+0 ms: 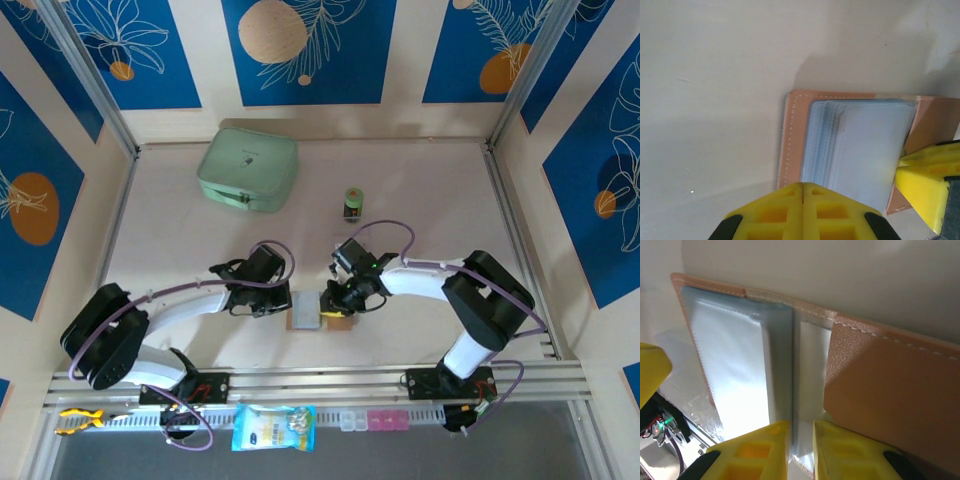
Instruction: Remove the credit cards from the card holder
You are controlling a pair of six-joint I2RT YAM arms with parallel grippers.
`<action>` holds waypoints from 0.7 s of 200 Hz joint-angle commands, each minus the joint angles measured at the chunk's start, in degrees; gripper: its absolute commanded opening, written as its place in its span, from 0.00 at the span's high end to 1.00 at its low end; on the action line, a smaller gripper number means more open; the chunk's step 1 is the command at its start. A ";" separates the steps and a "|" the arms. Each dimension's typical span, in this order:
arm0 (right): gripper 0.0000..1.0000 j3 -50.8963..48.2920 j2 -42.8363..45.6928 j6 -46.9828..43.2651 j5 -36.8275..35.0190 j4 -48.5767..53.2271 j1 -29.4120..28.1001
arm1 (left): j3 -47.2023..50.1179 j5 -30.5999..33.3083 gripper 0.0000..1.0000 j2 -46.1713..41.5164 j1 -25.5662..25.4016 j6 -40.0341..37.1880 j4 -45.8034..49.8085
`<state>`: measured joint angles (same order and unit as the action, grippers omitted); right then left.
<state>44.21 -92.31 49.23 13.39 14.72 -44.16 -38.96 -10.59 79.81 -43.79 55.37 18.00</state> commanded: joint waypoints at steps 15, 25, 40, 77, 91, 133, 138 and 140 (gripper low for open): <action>0.79 0.78 3.27 0.69 -0.67 2.89 -0.18 | 1.40 -2.58 1.00 2.30 -0.16 1.19 -3.80; 0.79 1.34 3.21 0.67 -0.55 2.95 -0.38 | 1.69 -3.31 1.00 3.16 -0.16 1.26 -4.65; 0.79 2.14 2.70 0.89 0.11 2.43 -0.87 | 1.87 -4.06 1.00 4.15 -0.16 1.39 -5.26; 0.79 4.28 0.15 1.50 1.51 0.89 -2.54 | 2.65 -2.94 1.00 4.50 -0.16 1.34 -4.56; 0.79 4.90 -0.79 1.73 1.72 0.50 -3.07 | 3.17 -2.94 1.00 4.91 -0.20 1.45 -4.84; 0.79 6.62 -4.20 1.81 1.28 1.19 -3.58 | 3.88 -2.69 1.00 5.19 -0.15 1.11 -4.34; 0.79 6.73 -4.58 1.75 0.94 1.61 -3.57 | 3.81 -2.61 1.00 5.09 -0.18 1.01 -4.01; 0.79 6.78 -4.73 1.70 0.87 1.75 -3.63 | 3.83 -2.53 1.00 5.09 -0.16 0.95 -3.95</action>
<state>49.21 -95.04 50.26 13.93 14.59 -47.46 -36.62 -13.47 83.85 -43.79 56.55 11.57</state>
